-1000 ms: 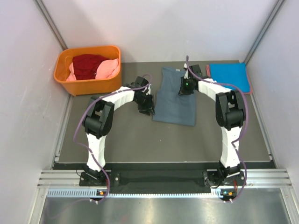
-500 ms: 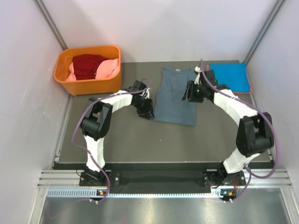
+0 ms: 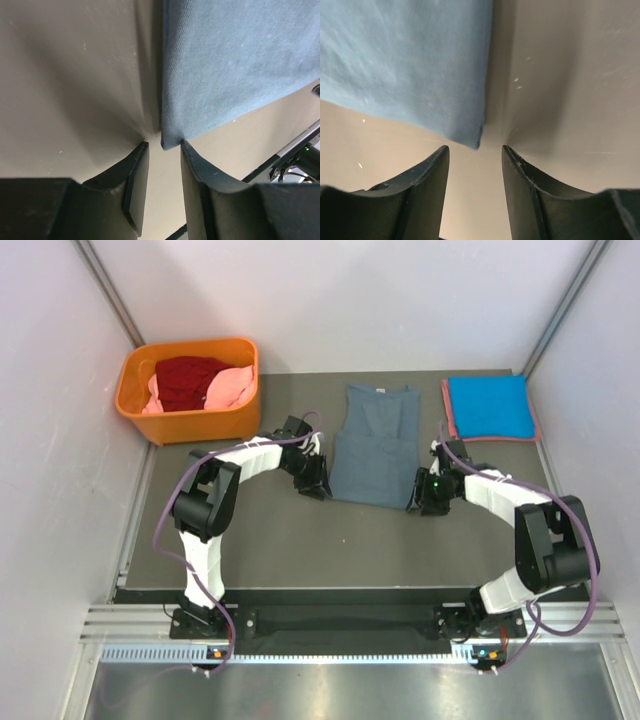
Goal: Fold and stack the t-shirts
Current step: Fold the tshirt
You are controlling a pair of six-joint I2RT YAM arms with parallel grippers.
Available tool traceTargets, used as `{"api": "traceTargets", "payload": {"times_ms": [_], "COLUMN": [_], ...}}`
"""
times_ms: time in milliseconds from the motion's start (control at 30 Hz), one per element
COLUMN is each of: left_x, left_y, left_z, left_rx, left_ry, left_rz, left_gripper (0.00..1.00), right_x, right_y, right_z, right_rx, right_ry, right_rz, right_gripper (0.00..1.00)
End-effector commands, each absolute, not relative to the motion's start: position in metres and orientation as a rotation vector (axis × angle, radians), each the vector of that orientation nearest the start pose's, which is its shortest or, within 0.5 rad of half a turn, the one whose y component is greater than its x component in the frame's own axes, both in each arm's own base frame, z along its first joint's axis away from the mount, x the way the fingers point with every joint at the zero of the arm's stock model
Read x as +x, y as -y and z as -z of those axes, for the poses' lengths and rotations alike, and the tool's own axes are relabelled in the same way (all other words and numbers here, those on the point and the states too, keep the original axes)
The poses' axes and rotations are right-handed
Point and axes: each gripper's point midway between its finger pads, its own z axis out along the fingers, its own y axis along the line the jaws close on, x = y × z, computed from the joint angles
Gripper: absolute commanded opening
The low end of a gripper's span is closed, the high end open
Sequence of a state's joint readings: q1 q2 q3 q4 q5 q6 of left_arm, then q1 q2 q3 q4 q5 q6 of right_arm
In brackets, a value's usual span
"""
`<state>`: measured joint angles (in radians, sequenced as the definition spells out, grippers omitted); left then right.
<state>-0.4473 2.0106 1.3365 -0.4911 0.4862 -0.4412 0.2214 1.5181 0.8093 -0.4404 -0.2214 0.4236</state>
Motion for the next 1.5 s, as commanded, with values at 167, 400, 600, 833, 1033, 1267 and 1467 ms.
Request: {"api": "traceTargets", "payload": {"times_ms": [167,400,600,833,1033,1267,1467], "left_x": [0.327,0.325,0.324,0.317,0.299,0.266,0.234], "left_y": [0.265,0.269,0.269,0.271,0.267,0.273,0.27], "left_z": [-0.019,-0.024,-0.027,-0.041,-0.065,-0.066,-0.085], "left_rx": [0.153,0.151,0.156,0.108,0.042,0.085,0.1], "left_ry": [-2.875,-2.861,-2.852,-2.822,-2.748,-2.775,-2.781], "left_rz": [0.882,0.924,0.933,0.987,0.98,0.926,0.719], "left_gripper": [0.3,0.1,0.0,0.0,0.0,0.0,0.0], "right_x": [0.295,0.288,0.283,0.278,0.26,0.24,0.217], "right_y": [-0.107,-0.117,-0.119,-0.11,-0.085,-0.082,-0.078], "right_z": [-0.032,-0.026,-0.02,-0.021,-0.025,-0.046,-0.075], "right_rx": [0.295,0.285,0.285,0.295,0.373,0.453,0.479], "right_ry": [-2.645,-2.646,-2.645,-2.615,-2.601,-2.502,-2.42], "right_rz": [-0.548,-0.661,-0.688,-0.671,-0.549,-0.558,-0.559], "right_gripper": [0.43,0.39,0.24,0.0,0.0,0.0,0.0]}}
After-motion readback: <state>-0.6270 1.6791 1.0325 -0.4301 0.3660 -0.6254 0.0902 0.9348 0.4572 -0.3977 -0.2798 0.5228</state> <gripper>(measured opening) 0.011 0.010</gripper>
